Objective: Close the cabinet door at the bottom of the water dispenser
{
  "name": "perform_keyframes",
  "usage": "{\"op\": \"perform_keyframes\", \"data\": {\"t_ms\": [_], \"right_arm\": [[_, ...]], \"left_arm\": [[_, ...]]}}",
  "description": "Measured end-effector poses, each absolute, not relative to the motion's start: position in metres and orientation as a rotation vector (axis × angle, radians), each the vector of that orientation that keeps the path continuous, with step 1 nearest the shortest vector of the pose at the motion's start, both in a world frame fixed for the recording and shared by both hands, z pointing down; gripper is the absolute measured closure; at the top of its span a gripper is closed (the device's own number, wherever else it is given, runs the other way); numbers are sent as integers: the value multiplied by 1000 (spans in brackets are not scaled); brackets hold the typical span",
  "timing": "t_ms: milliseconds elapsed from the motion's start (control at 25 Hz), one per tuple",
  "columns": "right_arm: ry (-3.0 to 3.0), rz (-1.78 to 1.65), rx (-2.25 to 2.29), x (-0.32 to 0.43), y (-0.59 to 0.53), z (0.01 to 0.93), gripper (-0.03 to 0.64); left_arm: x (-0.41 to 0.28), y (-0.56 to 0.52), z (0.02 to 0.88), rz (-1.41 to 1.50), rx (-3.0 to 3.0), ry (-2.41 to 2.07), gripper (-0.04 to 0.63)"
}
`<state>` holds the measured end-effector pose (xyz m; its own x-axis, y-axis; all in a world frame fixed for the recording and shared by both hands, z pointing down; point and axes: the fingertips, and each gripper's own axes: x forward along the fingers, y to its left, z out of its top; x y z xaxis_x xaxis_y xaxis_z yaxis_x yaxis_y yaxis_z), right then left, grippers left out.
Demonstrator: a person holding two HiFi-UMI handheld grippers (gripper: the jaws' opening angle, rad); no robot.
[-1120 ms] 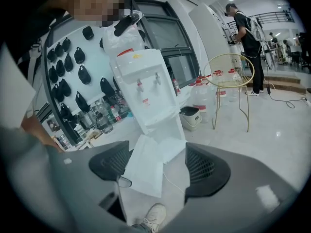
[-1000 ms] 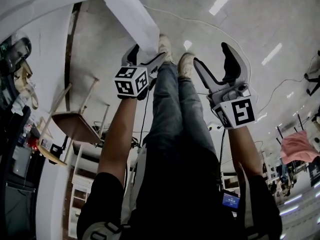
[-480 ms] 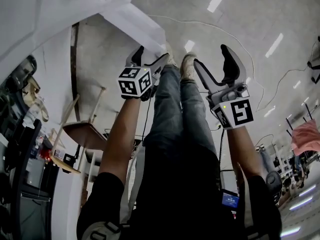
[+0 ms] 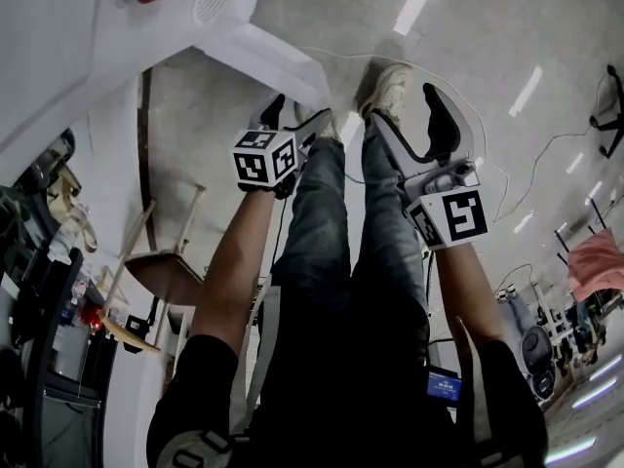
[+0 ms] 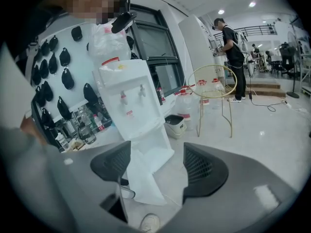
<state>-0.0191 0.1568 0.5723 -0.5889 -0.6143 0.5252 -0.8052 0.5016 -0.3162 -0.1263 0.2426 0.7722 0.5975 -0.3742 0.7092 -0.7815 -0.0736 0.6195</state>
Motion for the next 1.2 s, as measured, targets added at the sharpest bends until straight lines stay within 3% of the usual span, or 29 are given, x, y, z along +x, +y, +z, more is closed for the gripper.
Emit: {"op": "perform_keyframes", "data": {"t_ms": [1200], "right_arm": [[-2435, 756, 1067, 43, 57, 602, 319]], "left_arm": [[-89, 142, 766, 432, 1646, -1139, 147]]}}
